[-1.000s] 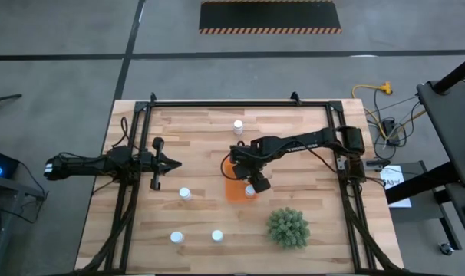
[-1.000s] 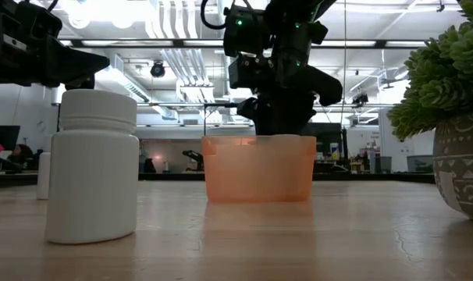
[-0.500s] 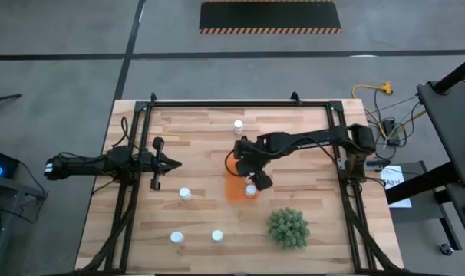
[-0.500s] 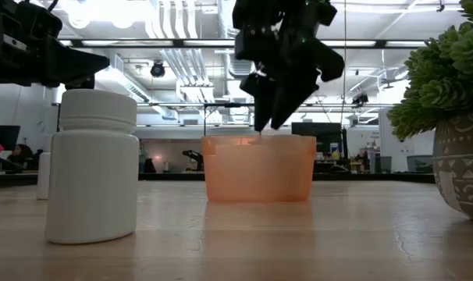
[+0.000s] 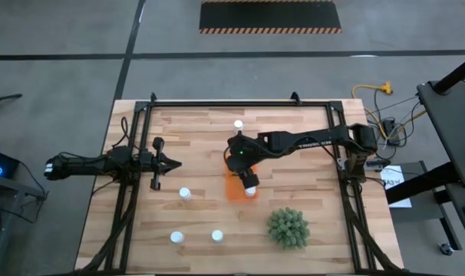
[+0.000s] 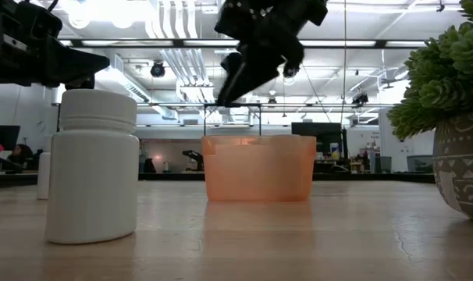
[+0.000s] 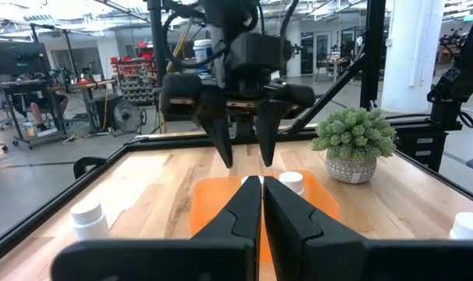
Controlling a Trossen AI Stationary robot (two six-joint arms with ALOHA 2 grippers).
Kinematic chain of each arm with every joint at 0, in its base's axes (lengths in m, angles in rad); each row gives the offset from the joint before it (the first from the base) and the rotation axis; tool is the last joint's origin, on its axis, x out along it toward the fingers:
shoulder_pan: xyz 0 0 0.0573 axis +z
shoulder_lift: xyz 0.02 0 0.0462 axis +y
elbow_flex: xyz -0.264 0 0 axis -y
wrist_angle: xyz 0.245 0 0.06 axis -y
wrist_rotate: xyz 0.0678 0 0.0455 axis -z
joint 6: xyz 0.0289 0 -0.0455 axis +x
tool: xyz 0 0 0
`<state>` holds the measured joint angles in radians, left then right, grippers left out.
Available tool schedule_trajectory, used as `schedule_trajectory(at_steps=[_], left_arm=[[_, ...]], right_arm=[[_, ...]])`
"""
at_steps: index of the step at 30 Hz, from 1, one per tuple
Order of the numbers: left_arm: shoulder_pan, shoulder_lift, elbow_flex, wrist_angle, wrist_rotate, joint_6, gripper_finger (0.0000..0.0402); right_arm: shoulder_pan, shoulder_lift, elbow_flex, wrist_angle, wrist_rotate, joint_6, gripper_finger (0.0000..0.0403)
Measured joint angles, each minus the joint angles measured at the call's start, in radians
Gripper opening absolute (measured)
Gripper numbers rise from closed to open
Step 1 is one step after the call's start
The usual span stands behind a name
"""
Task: Pick and place pill bottles into a basket
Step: Put the white pill bottle into the orange bin
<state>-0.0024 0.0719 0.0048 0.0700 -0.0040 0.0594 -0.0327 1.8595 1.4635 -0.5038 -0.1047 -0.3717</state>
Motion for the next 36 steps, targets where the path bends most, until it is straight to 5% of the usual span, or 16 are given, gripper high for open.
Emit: schedule_trajectory(at_steps=[10,17,36], left_arm=[[0.0,0.0,0.0,0.0,0.0,0.0,0.0],[0.0,0.0,0.0,0.0,0.0,0.0,0.0],[0.0,0.0,0.0,0.0,0.0,0.0,0.0]], right_arm=[[-0.109,-0.003,-0.089,0.197,-0.028,0.032,0.0214],[-0.226,-0.02,-0.259,0.524,-0.11,0.121,0.0214],[-0.397,-0.225,-0.634,0.893,-0.129,0.153,0.0215]])
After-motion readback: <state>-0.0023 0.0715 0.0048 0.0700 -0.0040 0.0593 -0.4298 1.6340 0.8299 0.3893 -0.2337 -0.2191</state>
